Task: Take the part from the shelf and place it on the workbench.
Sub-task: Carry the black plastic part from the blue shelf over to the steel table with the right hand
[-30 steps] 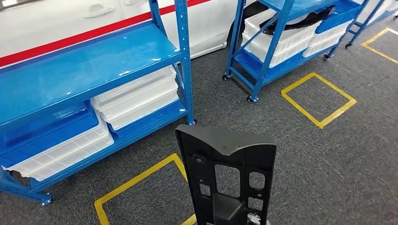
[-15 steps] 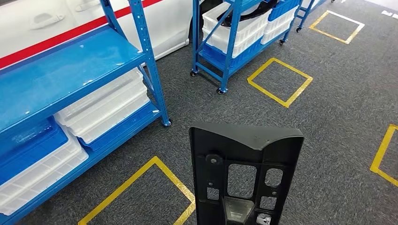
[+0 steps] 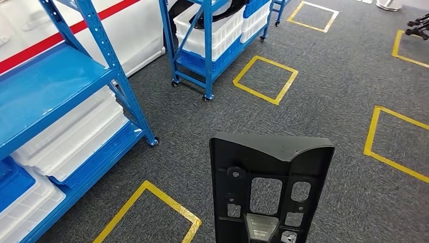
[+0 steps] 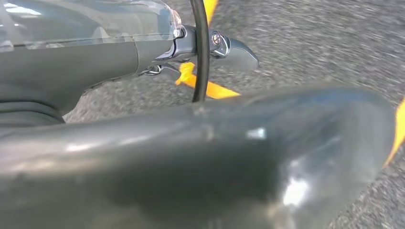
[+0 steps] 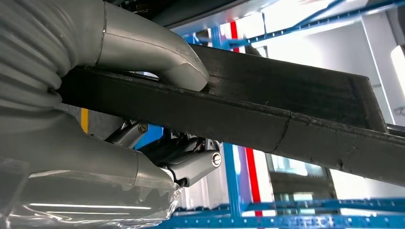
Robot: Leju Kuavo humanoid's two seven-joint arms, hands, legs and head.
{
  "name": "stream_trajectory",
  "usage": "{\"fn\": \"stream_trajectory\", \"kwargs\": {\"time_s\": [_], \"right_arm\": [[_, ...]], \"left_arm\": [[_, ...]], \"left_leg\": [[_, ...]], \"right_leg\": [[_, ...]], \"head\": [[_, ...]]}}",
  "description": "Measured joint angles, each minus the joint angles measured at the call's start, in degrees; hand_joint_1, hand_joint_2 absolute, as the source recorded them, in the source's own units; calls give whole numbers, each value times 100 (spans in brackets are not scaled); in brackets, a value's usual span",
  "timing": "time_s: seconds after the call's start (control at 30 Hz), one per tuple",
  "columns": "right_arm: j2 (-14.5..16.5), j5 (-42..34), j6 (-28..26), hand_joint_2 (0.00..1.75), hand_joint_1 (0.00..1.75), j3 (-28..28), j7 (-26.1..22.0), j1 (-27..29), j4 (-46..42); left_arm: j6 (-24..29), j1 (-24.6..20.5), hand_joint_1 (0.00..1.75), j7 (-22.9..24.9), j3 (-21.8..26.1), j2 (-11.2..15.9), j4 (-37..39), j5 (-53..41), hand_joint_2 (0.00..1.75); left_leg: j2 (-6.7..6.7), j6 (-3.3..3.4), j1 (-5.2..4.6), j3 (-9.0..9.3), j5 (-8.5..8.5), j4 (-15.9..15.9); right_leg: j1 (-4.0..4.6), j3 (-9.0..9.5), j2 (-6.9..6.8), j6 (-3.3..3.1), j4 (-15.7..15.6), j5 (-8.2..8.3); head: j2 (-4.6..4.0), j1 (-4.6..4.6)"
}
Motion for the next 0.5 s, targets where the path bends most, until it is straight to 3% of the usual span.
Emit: {"fn": "stream_trajectory", "kwargs": {"time_s": [0.03,0.1,0.17,0.23,0.3,0.33,0.37,0.4,0.43,0.5], "right_arm": [[1,0,0,175,175,-5,0,5,0],[2,0,0,175,175,-15,0,28,0],[2,-1,1,175,175,-28,-2,45,0],[6,-2,3,175,175,-40,-2,34,1],[14,-2,25,175,175,-50,1,31,5],[18,-2,45,175,175,-56,1,36,9],[19,-2,69,175,175,-63,1,41,13],[19,1,89,175,175,-73,1,44,15],[20,12,98,175,175,-87,0,44,15],[21,53,86,175,175,-115,0,37,15]], "left_arm": [[0,-4,0,1,1,-2,0,1,0],[0,-15,0,2,2,-7,0,1,0],[0,-22,0,1,2,-13,-1,0,0],[1,-9,0,1,2,-16,-2,-1,0],[4,9,0,1,3,-16,-2,-2,0],[6,10,0,1,4,-16,-2,-5,0],[7,4,0,1,5,-16,-2,-9,0],[8,-3,0,1,7,-17,-2,-14,0],[8,-11,0,-1,10,-20,-2,-17,0],[7,-16,0,-5,26,-32,-2,-23,0]], "left_leg": [[-60,25,-4,29,-5,-91],[32,99,-19,38,23,-131],[186,199,-14,56,84,-194],[346,260,-26,43,121,-230],[510,274,-55,18,123,-229],[591,274,-66,13,121,-228],[670,271,-75,13,116,-227],[743,265,-81,21,109,-227],[808,254,-86,36,99,-227],[923,207,-109,61,67,-217]], "right_leg": [[-2,-26,63,39,7,13],[-19,-69,159,122,-12,56],[-12,-153,-69,160,122,-36],[-5,-407,-431,174,666,-374],[-26,-717,-551,197,1354,-687],[-33,-775,-570,203,1508,-711],[-35,-720,-588,200,1447,-629],[-30,-554,-623,185,1175,-468],[-14,-316,-719,153,771,-292],[59,50,-936,73,104,-107]], "head": [[0,0],[0,-1],[0,0],[0,1],[0,1],[0,1],[0,2],[0,2],[0,2],[0,1]]}}
